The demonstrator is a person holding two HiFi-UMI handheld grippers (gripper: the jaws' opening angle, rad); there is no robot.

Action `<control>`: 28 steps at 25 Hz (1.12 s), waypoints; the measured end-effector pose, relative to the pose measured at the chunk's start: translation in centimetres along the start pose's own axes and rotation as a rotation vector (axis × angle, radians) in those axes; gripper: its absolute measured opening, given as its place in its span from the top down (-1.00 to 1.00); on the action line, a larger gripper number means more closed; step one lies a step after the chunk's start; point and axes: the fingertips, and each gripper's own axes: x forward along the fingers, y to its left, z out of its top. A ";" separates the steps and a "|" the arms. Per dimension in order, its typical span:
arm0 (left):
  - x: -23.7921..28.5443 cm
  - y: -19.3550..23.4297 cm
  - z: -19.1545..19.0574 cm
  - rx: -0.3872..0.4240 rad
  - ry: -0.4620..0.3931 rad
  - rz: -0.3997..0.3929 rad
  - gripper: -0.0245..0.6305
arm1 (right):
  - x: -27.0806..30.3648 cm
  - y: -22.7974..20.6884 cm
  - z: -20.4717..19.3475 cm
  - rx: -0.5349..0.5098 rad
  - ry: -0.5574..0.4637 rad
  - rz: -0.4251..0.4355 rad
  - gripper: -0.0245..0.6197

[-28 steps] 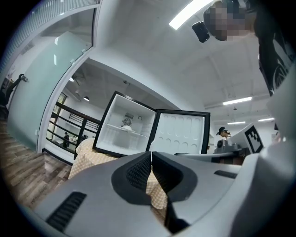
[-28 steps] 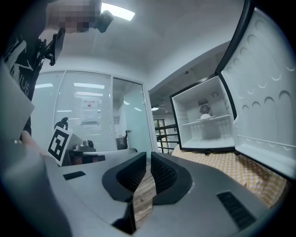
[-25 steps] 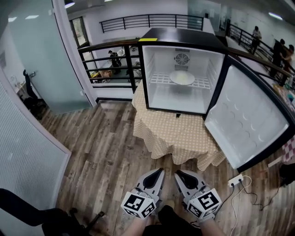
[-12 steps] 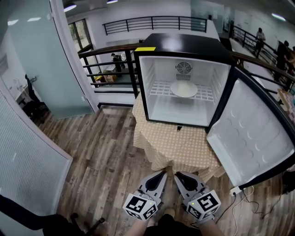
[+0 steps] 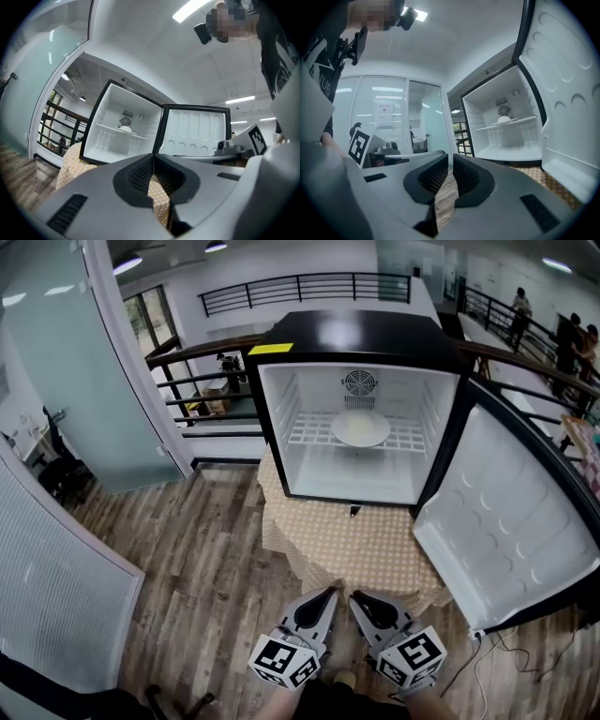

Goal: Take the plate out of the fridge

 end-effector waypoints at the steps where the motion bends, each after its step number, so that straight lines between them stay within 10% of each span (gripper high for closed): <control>1: 0.1 -0.1 0.0 0.001 0.001 -0.004 0.88 | 0.1 -0.1 0.0 -0.001 0.002 -0.003 0.77; 28: 11.8 10.2 2.1 -0.031 0.000 -0.079 0.88 | 12.0 -9.9 2.6 0.018 0.003 -0.076 0.76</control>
